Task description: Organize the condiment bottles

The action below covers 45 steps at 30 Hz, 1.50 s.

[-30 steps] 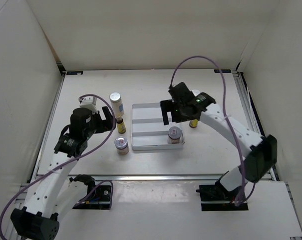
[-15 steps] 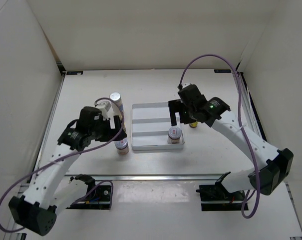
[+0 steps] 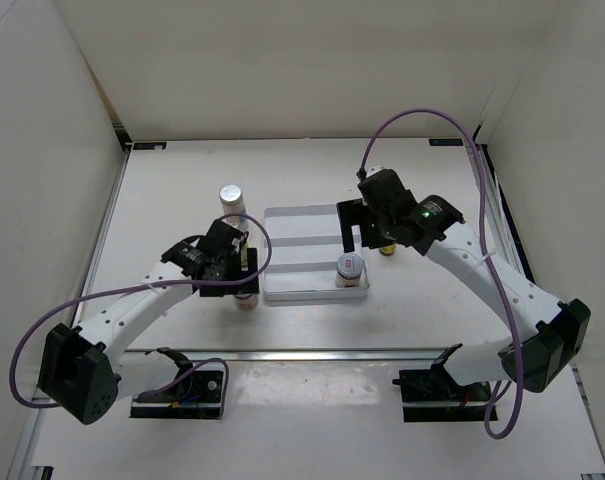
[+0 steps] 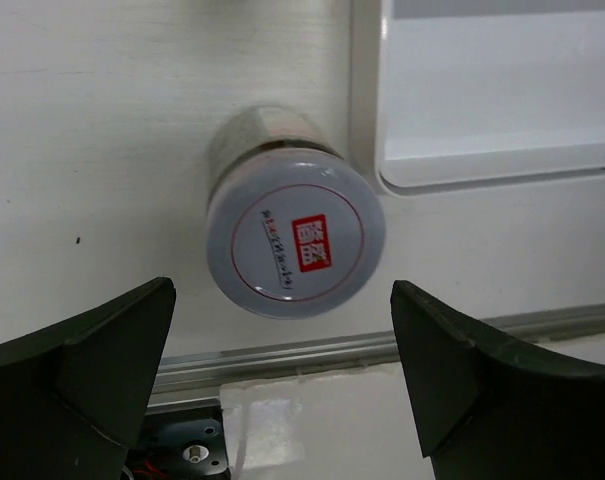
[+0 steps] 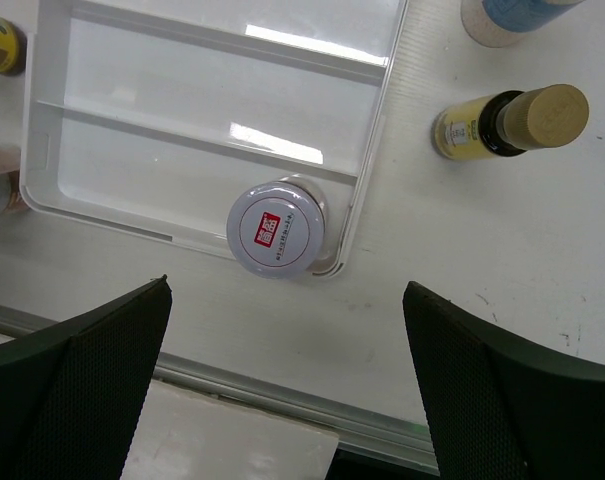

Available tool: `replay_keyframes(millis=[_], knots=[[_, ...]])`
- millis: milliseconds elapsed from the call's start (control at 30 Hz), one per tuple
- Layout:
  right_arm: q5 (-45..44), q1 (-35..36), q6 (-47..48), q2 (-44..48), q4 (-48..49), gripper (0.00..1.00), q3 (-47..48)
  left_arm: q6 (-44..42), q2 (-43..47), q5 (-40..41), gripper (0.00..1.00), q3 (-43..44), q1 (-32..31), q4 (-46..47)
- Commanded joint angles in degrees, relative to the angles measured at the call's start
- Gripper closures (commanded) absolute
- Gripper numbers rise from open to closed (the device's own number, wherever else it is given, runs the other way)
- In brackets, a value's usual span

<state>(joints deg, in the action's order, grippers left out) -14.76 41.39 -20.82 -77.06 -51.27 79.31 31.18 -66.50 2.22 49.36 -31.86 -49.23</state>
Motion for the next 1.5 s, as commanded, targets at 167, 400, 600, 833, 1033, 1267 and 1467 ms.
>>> replay_keyframes(millis=[167, 400, 600, 833, 1033, 1267, 1467], knots=[[0.79, 0.19, -0.1, 1.82, 0.11, 0.0, -0.38, 2.66, -4.24, 7.8, 0.0, -0.58, -0.22, 1.67], [0.79, 0.19, -0.1, 1.82, 0.11, 0.0, -0.91, 2.13, -8.28, 9.47, 0.11, 0.12, -0.22, 6.34], [-0.26, 0.19, -0.1, 3.05, 0.11, 0.0, -2.57, 1.52, -10.93, 8.94, 0.23, 2.49, -0.22, 6.87], [-2.11, -0.34, -0.1, 4.11, 0.11, 0.0, -2.58, 0.9, -6.11, 9.29, 0.49, 6.17, -1.53, 6.17], [-2.64, -2.27, -0.1, 4.11, 0.11, 0.0, -3.11, -0.42, -3.46, 10.44, 0.53, 15.22, -5.84, 3.71], [-2.64, -3.42, -0.1, 5.16, 0.11, 0.0, -3.11, -1.03, -11.45, 9.82, 0.53, 21.12, -10.42, 4.4], [-4.39, -3.42, -0.1, 6.91, -1.12, 0.0, -3.72, -1.03, -17.6, 7.9, 0.53, 18.66, -10.42, 9.23]])
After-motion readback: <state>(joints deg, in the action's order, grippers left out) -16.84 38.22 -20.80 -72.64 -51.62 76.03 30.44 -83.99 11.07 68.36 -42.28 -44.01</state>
